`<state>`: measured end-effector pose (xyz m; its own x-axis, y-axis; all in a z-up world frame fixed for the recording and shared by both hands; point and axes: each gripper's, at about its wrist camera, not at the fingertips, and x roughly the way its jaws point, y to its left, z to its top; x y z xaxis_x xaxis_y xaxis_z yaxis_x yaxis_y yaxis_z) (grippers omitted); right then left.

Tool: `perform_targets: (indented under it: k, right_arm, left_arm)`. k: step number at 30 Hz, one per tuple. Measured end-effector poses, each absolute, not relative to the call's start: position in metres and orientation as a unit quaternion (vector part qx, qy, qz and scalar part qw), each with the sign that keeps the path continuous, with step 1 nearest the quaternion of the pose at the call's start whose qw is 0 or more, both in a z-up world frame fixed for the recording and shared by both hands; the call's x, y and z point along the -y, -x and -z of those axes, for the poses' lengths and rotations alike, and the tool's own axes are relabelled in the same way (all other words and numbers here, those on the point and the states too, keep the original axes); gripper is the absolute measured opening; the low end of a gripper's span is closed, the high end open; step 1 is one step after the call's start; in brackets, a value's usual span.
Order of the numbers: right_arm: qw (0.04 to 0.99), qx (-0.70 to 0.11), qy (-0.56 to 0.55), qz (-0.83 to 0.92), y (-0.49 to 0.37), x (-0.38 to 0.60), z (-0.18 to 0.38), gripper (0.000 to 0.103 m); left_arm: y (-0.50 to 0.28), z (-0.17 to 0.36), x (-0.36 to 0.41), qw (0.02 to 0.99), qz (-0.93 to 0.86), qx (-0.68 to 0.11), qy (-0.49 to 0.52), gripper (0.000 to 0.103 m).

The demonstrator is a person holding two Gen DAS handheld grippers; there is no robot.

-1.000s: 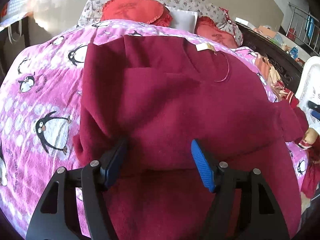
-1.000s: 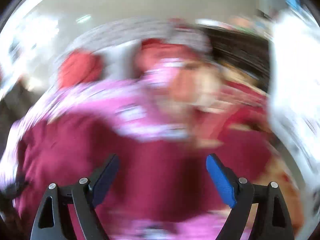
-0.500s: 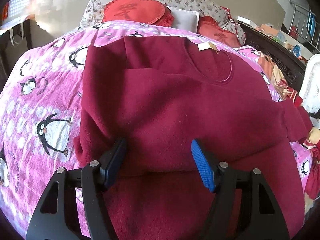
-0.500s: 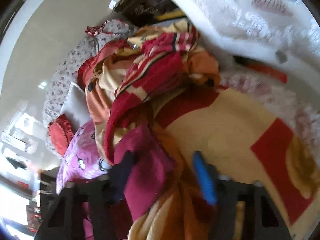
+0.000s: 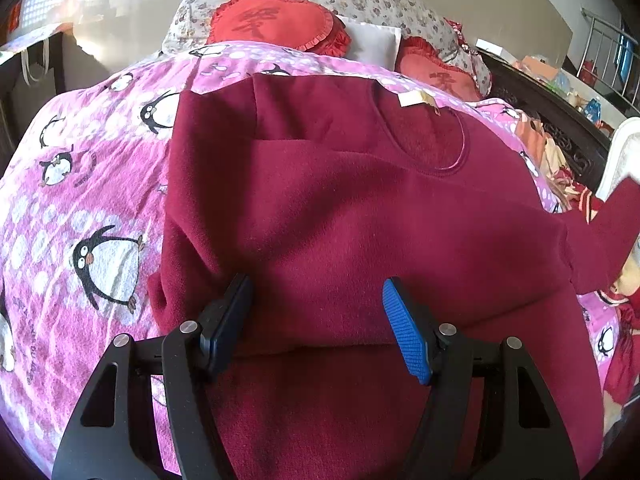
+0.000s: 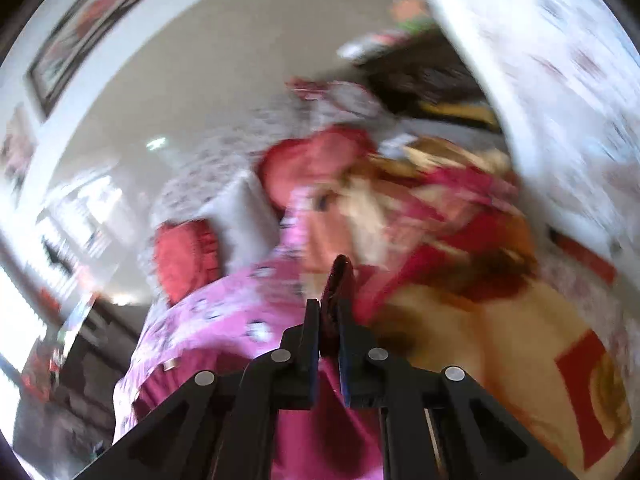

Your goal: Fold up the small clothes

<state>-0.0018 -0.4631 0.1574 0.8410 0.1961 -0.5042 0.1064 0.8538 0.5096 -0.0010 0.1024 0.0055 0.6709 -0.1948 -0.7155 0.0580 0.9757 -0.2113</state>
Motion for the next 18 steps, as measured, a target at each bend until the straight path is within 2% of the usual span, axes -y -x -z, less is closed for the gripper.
perform_targets:
  k: [3,11,15,18]
  right_arm:
    - [0.928,-0.286,-0.231,-0.059,-0.009,0.415,-0.179,0.007]
    - [0.899,-0.295,-0.257,-0.196,-0.048,0.249,-0.192,0.007]
    - [0.878,-0.314,-0.231,-0.278,-0.065,0.13,-0.184,0.007]
    - [0.858,-0.351,-0.197,-0.319,-0.078,0.049,-0.158,0.007]
  left_arm:
    - [0.002,-0.006,-0.103,0.91,0.07,-0.399,0.089,0.068]
    - [0.021,-0.01,-0.116,0.905,0.08,-0.399,0.126,0.068]
    - [0.055,-0.012,-0.131,0.904,0.074,-0.394,0.147,0.068]
    - [0.078,-0.014,-0.143,0.911,0.055,-0.369,0.176,0.068]
